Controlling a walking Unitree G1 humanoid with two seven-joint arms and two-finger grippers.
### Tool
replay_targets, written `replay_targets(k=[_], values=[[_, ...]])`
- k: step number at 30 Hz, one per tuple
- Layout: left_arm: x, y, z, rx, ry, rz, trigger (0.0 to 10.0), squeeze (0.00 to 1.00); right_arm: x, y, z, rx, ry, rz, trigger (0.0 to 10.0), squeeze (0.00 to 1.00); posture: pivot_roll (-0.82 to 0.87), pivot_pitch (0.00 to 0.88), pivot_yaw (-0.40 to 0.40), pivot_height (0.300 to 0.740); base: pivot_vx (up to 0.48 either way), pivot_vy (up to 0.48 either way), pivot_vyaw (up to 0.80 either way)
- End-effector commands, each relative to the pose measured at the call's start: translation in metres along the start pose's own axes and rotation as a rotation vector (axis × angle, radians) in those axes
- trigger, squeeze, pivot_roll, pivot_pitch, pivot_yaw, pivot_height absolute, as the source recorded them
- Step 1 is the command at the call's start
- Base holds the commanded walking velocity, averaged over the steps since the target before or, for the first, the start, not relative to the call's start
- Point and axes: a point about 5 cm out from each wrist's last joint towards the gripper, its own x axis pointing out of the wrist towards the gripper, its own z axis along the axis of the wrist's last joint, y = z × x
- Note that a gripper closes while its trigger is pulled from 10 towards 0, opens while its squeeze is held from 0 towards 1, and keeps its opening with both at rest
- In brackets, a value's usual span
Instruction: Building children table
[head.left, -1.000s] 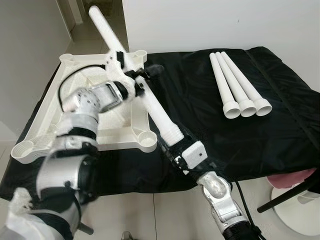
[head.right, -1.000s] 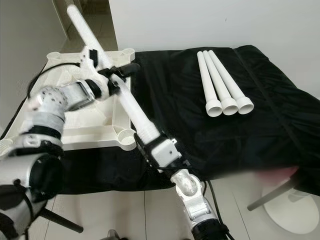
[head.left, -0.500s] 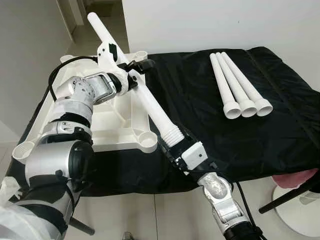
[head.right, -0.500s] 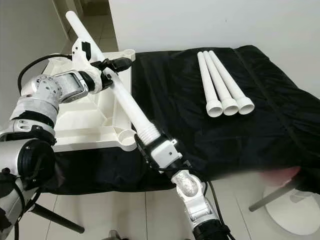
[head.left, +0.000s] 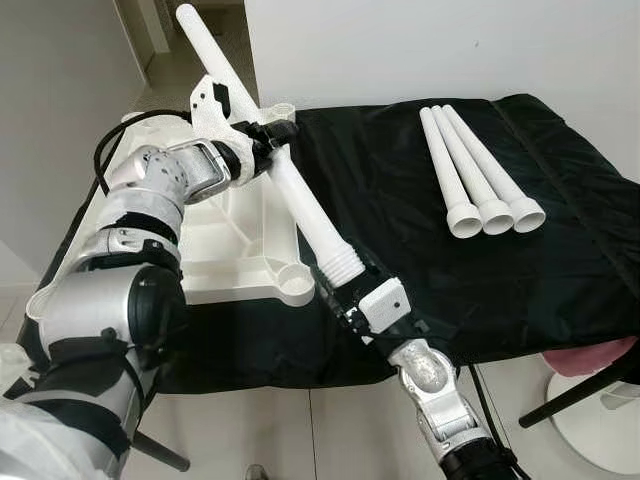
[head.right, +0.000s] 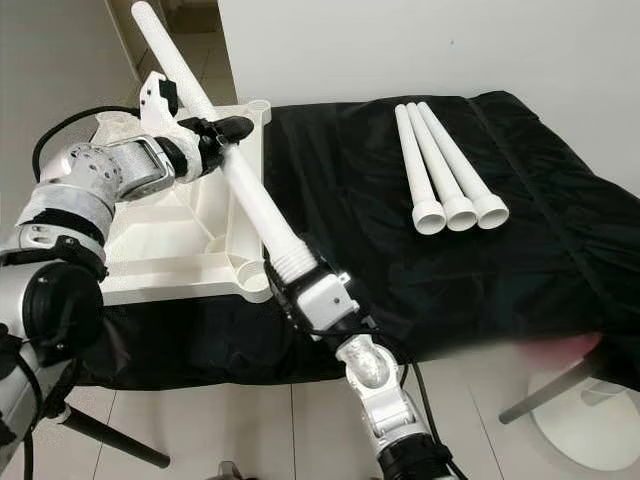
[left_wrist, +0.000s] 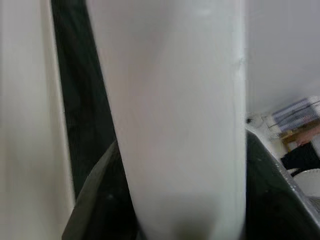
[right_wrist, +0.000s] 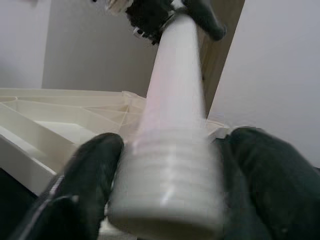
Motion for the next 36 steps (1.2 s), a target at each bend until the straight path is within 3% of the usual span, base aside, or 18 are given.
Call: replay_targets(k=[1,3,4,5,11,12,20,23,25,27,28,31,36], values=[[-0.003,0.002,0.006,0.025,-0.017,-0.018,0.0,0.00,0.000,-0.001,-0.001,0.019,0.001,-0.011,10.0,0.99,-0.06,0.000,0.121,0.740,0.000,0.000,0.00],[-0.004,0.003,0.007,0.026,-0.018,-0.011,0.0,0.00,0.000,-0.002,-0.001,0.030,0.000,-0.014,10.0,1.00,-0.06,0.000,0.124,0.740,0.000,0.000,0.00],[-0.004,0.002,0.009,0.027,-0.019,-0.009,6.2,0.00,0.001,-0.003,-0.001,0.046,0.000,-0.022,10.0,1.00,-0.05,0.000,0.122,0.740,0.000,0.000,0.00],[-0.004,0.001,0.013,0.037,-0.032,-0.002,10.0,0.00,0.001,-0.006,-0.001,0.077,0.004,-0.053,10.0,1.00,-0.05,0.000,0.122,0.740,0.000,0.000,0.00],[-0.007,0.000,0.026,0.070,-0.084,0.015,10.0,0.00,0.002,-0.014,-0.003,0.139,0.029,-0.139,10.0,1.00,-0.06,0.000,0.122,0.740,0.000,0.000,0.00],[-0.008,-0.003,0.031,0.073,-0.105,0.007,10.0,0.00,0.004,-0.016,-0.003,0.154,0.038,-0.162,10.0,0.00,-0.06,0.000,0.122,0.740,0.000,0.000,0.00],[-0.007,-0.019,0.044,0.129,-0.148,-0.038,10.0,0.00,0.016,-0.023,-0.003,0.220,0.082,-0.203,10.0,0.00,-0.06,0.000,0.109,0.740,0.000,0.000,0.00],[-0.005,-0.032,0.050,0.207,-0.192,-0.063,10.0,0.00,0.026,-0.024,0.003,0.249,0.087,-0.168,10.0,0.00,-0.06,0.000,0.101,0.740,0.000,0.000,0.00],[-0.005,-0.032,0.050,0.207,-0.192,-0.063,10.0,0.00,0.026,-0.024,0.003,0.249,0.087,-0.168,10.0,0.00,-0.06,0.000,0.101,0.740,0.000,0.000,0.00],[-0.001,-0.047,0.051,0.325,-0.240,-0.073,10.0,0.00,0.037,-0.027,0.010,0.254,0.085,-0.106,10.0,0.00,-0.05,0.000,0.096,0.740,0.000,0.000,0.00],[-0.001,-0.047,0.051,0.325,-0.240,-0.073,10.0,0.00,0.037,-0.027,0.010,0.254,0.085,-0.106,10.0,0.00,-0.05,0.000,0.096,0.740,0.000,0.000,0.00],[0.006,-0.062,0.047,0.475,-0.317,-0.064,10.0,0.00,0.050,-0.031,0.021,0.229,0.069,-0.020,10.0,0.00,-0.05,0.000,0.091,0.740,0.000,0.000,0.00],[0.009,-0.068,0.043,0.519,-0.334,-0.068,10.0,0.00,0.056,-0.037,0.025,0.234,0.062,-0.011,10.0,0.00,-0.06,0.000,0.089,0.740,0.000,0.000,0.00]])
